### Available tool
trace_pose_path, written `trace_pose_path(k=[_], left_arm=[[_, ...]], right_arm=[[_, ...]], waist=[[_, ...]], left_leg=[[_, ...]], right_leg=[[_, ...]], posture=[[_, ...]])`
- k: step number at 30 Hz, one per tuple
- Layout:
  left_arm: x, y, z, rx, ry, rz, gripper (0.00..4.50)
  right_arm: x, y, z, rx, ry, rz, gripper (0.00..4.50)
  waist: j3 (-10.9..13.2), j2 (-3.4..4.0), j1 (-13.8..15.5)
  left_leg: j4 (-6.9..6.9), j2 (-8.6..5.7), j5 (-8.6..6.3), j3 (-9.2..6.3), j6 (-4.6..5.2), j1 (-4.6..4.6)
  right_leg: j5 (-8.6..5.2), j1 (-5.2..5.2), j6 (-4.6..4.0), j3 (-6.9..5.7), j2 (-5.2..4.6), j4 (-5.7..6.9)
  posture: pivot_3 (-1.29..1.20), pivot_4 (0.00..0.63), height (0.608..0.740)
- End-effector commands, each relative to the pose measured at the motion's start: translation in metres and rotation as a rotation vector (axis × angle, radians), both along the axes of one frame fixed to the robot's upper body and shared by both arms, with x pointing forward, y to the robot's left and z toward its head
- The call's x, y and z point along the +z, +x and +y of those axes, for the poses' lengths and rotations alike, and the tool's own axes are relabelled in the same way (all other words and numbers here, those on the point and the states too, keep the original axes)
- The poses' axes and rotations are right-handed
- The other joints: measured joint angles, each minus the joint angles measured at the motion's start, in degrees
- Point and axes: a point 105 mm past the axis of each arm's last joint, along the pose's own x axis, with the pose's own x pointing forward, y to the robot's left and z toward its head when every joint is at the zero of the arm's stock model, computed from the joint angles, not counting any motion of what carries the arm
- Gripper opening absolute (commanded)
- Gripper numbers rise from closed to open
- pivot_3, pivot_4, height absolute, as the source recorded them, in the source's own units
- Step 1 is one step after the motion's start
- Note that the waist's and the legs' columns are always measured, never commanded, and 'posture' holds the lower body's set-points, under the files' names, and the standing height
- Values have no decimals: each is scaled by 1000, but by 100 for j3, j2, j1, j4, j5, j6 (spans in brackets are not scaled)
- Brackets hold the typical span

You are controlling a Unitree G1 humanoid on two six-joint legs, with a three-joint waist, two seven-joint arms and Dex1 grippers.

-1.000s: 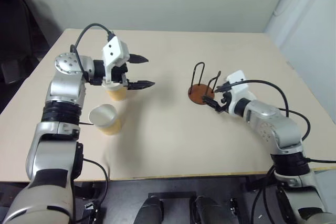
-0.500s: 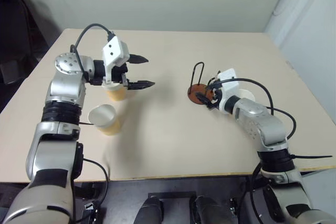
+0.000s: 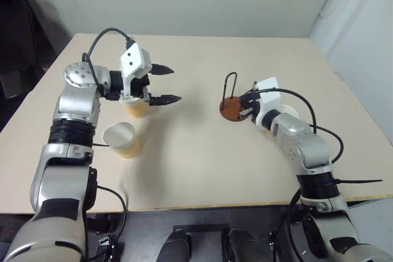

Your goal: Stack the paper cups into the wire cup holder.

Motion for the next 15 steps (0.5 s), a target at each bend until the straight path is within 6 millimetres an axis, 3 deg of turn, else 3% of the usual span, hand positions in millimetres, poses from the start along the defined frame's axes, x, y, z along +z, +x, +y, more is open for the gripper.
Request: trace_pose_path(k=[1, 5, 15], left_arm=[[19, -3, -1, -10, -15, -67, 4500], [19, -2, -2, -14, -14, -63, 4500], [20, -1, -4, -40, 12, -47, 4500]], right_arm=[[16, 0, -2, -8, 26, -50, 54], [17, -8, 8, 86, 33, -39, 54], [35, -57, 29, 533, -42, 0, 54]], waist=[[0, 0, -1], [0, 0, -1], [0, 0, 4]], left_leg=[[0, 0, 0, 0, 0, 0], [0, 0, 0, -1, 0, 0], [-5, 0, 1, 1, -2, -7]], right_leg=[[0, 0, 0, 0, 0, 0], [0, 0, 0, 0, 0, 0], [-4, -2, -5, 0, 0, -5]], posture=[[0, 150, 740], [0, 150, 740], [0, 150, 740]])
